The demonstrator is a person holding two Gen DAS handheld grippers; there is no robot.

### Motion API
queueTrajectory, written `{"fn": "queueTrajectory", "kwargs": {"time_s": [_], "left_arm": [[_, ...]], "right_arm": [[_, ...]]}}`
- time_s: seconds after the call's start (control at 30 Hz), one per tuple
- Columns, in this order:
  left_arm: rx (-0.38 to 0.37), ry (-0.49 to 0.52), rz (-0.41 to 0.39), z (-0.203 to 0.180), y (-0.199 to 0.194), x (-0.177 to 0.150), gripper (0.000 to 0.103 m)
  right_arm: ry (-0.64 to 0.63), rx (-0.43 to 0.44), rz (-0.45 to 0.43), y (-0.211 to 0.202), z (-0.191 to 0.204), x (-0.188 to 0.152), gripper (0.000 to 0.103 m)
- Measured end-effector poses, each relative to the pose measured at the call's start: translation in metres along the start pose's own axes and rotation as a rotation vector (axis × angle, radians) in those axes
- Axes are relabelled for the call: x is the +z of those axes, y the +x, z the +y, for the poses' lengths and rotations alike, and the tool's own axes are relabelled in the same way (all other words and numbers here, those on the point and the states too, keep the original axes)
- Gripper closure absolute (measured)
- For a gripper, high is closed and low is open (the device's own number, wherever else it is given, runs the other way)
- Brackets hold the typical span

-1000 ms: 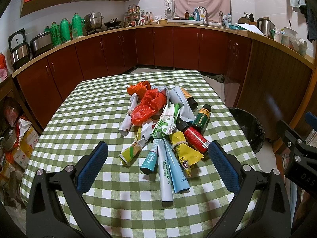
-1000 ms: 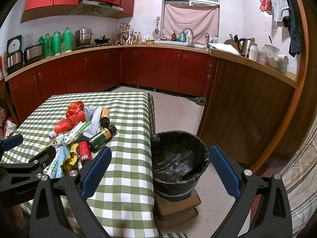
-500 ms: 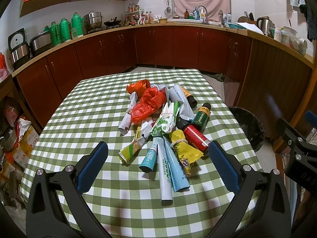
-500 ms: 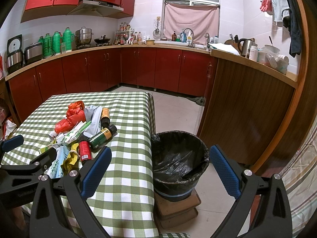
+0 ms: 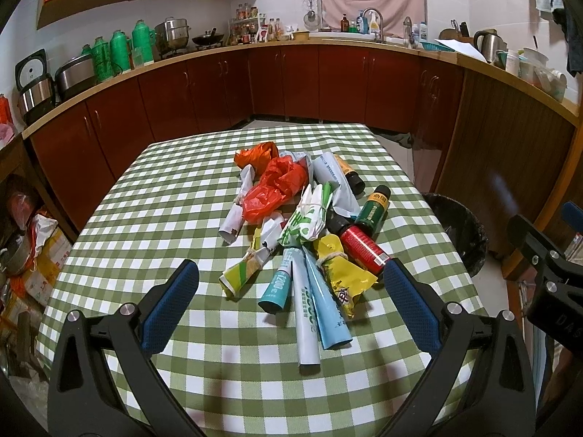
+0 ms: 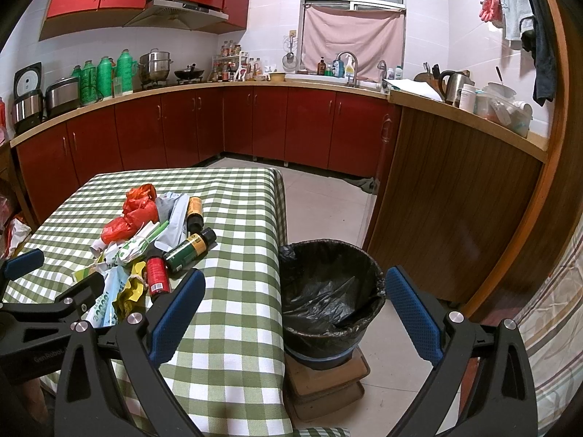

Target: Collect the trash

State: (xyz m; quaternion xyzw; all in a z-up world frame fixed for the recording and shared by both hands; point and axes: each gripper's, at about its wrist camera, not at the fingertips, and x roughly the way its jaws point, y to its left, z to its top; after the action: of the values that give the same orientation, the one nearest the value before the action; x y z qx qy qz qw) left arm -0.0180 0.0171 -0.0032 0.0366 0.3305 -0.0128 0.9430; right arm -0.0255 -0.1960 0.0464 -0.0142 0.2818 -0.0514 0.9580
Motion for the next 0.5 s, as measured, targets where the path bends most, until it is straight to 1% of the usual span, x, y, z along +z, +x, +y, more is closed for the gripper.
{"fn": "queueTrajectory", "kwargs": {"time_s": [0.1, 0.17, 0.2, 0.5], "left_arm": [[0.001, 0.002, 0.001, 0.000, 0.000, -0.001, 0.004], [0.001, 0.001, 0.008, -0.001, 0.007, 0.001, 0.004], [0.002, 0.000, 0.015, 0.000, 0.008, 0.001, 0.004], [0.021, -0.024, 0.068, 0.022, 0.008, -0.007, 0.005]], "right_arm": [[-0.003, 0.006, 0.004, 0.001, 0.002, -0.001, 0.006], [-0.008, 0.013, 0.007, -0.001, 0.004, -0.003, 0.006], [-0.014, 0.017, 0.008, 0.004, 0.012, -0.007, 0.006], [-0.013, 0.043, 0.019, 0.005, 0.011, -0.010, 0.006]]}}
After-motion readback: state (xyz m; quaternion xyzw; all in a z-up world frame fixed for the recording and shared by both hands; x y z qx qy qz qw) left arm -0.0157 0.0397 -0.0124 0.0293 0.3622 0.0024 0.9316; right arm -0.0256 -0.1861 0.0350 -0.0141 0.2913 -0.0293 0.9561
